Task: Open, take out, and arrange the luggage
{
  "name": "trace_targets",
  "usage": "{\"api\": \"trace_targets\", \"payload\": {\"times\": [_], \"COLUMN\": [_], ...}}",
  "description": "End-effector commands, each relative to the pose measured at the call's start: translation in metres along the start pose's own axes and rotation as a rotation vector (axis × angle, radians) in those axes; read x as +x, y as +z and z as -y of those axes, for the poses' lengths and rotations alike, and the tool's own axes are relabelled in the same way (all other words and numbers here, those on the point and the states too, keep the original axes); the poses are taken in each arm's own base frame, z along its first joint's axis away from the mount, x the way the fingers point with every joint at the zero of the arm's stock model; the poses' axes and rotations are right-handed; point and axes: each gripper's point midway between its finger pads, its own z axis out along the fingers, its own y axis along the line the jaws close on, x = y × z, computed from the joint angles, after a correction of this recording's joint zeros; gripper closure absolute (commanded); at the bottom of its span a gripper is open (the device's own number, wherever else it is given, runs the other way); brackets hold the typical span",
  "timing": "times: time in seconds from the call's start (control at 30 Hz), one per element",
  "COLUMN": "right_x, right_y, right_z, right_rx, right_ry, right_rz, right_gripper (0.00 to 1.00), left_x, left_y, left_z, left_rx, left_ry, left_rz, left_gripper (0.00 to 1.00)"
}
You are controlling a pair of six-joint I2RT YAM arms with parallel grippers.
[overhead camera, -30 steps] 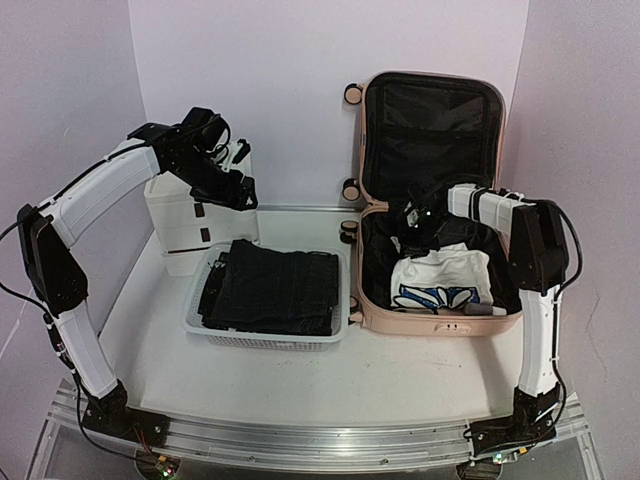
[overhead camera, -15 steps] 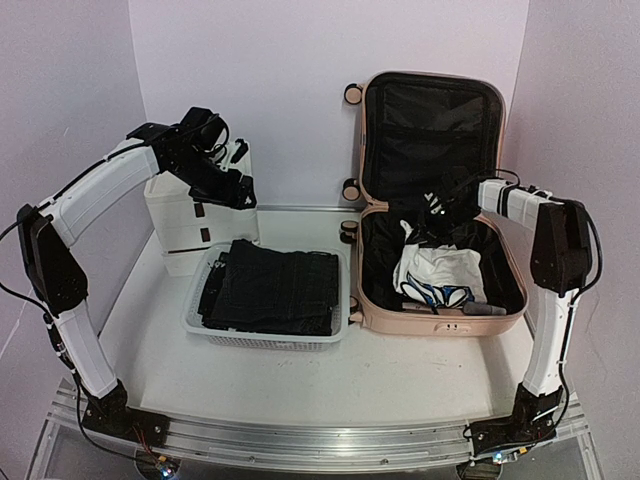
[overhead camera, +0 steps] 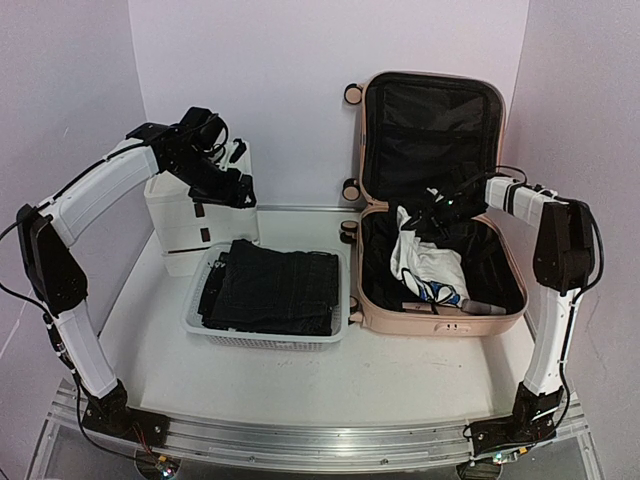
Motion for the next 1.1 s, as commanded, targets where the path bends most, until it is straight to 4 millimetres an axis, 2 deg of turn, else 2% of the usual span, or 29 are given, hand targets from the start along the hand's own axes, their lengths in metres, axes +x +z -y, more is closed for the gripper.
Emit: {"api": "trace_targets", "payload": {"times": [0.0,0.1,0.3,0.43,0.63,0.7,0.8,0.97,1.07], "right_x": [0.005,0.016,0.059,0.091,0.125,0.14,0.161,0.176,0.178], "right_y": [-0.014,-0.009,0.021,0.048,0.08,0.091,0.111,0.147,0.171], "right_z": [-0.065,-0.082,-0.139,-0.162,-0.193,-0.199,-0.203,-0.211,-0.211], "right_rx": [-0.186,-0.203,-0.246,-0.236,-0.197,-0.168,-0.131,-0.082,-0.056], "right_ry": [-0.031,-0.009,-0.056,-0.107,-0.165,-0.199,-0.222,-0.171,-0.098], "right_rz": [-0.032,-0.062,-0.176,-0.239,-0.257,-0.245,-0.233,-0.193,-0.167], "right_gripper": [1.0,1.0,1.0,1.0,1.0,1.0,1.0,1.0,1.0], "left_x": [-0.009,-0.004,0.013,0.035,0.057,0.06,0.061,0.071,0.084], "left_y": [-0.028,-0.033,-0.047,-0.045,-0.048,-0.055,-0.077,-0.108,-0.116], "left_z": [-0.006,-0.012,-0.023,-0.036,-0.039,-0.037,-0.03,-0.02,-0.018], "left_rx": [-0.002,-0.007,-0.03,-0.092,-0.085,-0.065,-0.027,0.033,0.053], "left_ry": [-0.065,-0.117,-0.223,-0.24,-0.215,-0.181,-0.14,-0.104,-0.099], "left_rz": [0.064,0.063,0.064,0.041,0.09,0.142,0.228,0.312,0.342], "left_gripper": [0.18,0.18,0.18,0.19,0.2,0.2,0.19,0.18,0.18]}}
